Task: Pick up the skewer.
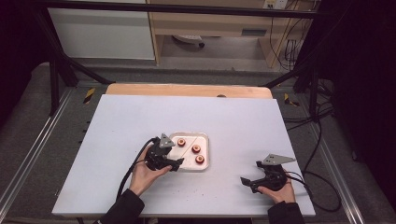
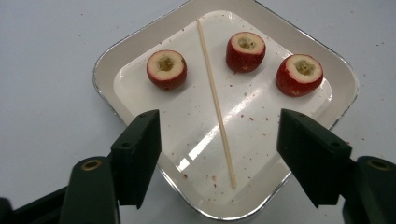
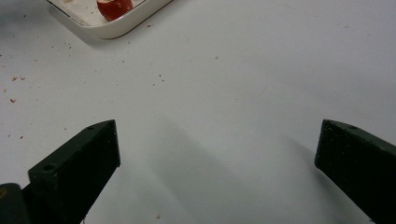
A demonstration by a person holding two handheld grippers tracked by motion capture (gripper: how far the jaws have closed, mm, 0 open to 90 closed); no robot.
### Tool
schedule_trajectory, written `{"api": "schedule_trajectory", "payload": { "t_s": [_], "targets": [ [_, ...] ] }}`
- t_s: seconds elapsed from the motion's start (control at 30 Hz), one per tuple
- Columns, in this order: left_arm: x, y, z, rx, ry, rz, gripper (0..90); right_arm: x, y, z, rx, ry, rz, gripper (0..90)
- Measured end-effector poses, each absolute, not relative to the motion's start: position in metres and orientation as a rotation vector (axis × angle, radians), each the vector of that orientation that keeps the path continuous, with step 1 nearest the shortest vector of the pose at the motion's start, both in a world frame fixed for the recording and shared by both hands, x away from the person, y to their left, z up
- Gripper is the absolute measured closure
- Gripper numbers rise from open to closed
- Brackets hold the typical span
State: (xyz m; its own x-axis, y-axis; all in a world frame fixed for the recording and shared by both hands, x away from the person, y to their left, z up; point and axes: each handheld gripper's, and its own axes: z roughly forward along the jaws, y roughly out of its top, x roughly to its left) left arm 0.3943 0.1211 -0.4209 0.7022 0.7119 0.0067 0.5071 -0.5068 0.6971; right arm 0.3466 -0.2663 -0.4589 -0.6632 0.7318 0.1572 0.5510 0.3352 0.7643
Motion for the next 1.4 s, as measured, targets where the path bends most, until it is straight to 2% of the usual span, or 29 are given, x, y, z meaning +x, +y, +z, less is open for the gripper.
{"api": "schedule_trajectory", "payload": {
  "t_s": [0.2,0.23,0.3,0.4,0.67,0.7,1.2,1.4],
  "targets": [
    [0.398,0.114,-0.430,2.244,0.928,0.376,41.0,0.347,-0.266,-0.459,1.166,2.383,1.231,0.7],
    [0.398,0.113,-0.431,2.246,0.929,0.378,46.2,0.347,-0.266,-0.459,1.165,2.382,1.232,0.7],
    [0.398,0.112,-0.432,2.247,0.936,0.377,48.0,0.347,-0.266,-0.459,1.166,2.382,1.232,0.7],
    [0.399,0.110,-0.434,2.250,0.949,0.376,57.0,0.347,-0.266,-0.459,1.163,2.382,1.231,0.7],
    [0.398,0.103,-0.441,2.269,0.948,0.393,66.2,0.347,-0.267,-0.459,1.161,2.380,1.233,0.8],
    [0.398,0.103,-0.441,2.263,0.950,0.394,69.4,0.347,-0.266,-0.459,1.159,2.382,1.230,0.8],
    [0.396,0.105,-0.443,2.222,1.007,0.428,86.7,0.347,-0.265,-0.459,1.155,2.388,1.229,0.9],
    [0.395,0.106,-0.443,2.218,1.011,0.432,88.1,0.347,-0.265,-0.459,1.157,2.395,1.227,0.9]
  ]
}}
